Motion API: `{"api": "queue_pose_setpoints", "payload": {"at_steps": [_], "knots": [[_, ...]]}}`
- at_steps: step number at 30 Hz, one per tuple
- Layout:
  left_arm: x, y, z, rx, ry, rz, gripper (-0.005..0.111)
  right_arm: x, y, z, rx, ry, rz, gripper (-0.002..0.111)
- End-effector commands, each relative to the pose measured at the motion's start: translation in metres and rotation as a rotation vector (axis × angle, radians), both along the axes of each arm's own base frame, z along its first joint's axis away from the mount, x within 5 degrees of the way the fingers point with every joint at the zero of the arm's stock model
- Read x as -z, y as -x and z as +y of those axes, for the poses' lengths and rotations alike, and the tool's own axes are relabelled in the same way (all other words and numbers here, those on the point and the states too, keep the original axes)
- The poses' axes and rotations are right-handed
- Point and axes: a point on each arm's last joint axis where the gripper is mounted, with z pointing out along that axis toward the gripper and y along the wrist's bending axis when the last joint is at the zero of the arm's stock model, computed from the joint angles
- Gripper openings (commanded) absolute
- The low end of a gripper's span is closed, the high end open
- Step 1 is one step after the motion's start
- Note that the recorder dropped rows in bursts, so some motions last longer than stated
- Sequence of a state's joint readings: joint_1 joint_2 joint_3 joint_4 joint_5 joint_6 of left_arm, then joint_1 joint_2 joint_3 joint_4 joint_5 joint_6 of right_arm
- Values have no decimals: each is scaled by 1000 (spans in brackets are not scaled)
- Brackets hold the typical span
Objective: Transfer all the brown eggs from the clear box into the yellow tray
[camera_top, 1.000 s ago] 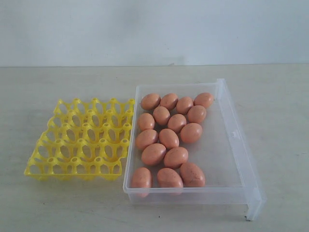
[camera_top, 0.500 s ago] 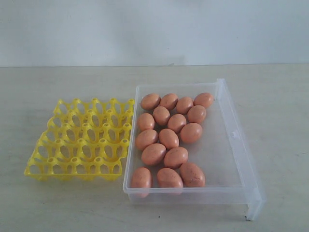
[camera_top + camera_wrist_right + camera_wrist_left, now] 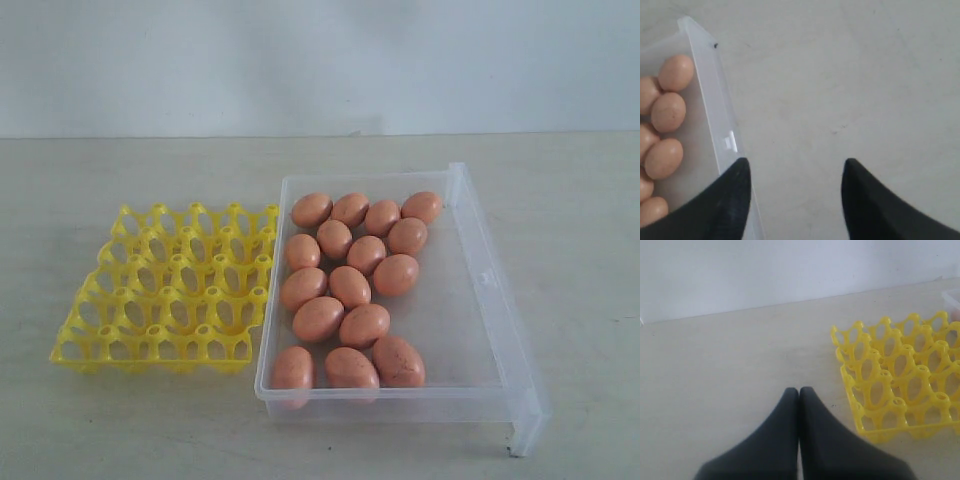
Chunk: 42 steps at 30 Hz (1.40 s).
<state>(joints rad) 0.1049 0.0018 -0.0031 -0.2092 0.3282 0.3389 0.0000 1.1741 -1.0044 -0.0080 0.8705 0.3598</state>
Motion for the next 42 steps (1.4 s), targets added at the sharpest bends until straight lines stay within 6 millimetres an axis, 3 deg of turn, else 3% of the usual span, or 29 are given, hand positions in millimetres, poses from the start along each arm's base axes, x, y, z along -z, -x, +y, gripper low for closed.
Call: {"api": "queue_pose_setpoints", "payload": {"at_steps": [1, 3, 7, 10, 12, 14, 18, 22, 25, 31, 38, 42], "knots": [[0, 0, 0, -8, 15, -13, -4, -10, -12, 0, -11, 7, -159, 16], [0, 0, 0, -8, 15, -13, -4, -16, -18, 0, -24, 24, -243, -1], [0, 0, 0, -8, 15, -13, -4, -39, -32, -4, -91, 179, -534, 0], [0, 0, 0, -8, 15, -13, -4, -62, -40, 0, -92, 154, -800, 0], [0, 0, 0, -8, 15, -13, -4, -69, -52, 8, -125, 152, -805, 0], [0, 0, 0, -8, 15, -13, -4, -67, -71, 21, -229, 237, -678, 0], [0, 0, 0, -8, 15, -13, -4, -27, -116, 53, -601, 381, -240, 0], [0, 0, 0, -8, 15, -13, -4, 12, -135, 85, -971, 260, 1, 0], [0, 0, 0, -8, 15, -13, -4, 24, -141, 92, -1087, 230, 16, 0], [0, 0, 0, -8, 15, -13, -4, 28, -151, 83, -1159, 444, -9, 2], [0, 0, 0, -8, 15, -13, -4, 52, -151, 93, -1421, 399, 16, 44], [0, 0, 0, -8, 15, -13, -4, 78, -160, 94, -1574, 436, 38, 50]]}}
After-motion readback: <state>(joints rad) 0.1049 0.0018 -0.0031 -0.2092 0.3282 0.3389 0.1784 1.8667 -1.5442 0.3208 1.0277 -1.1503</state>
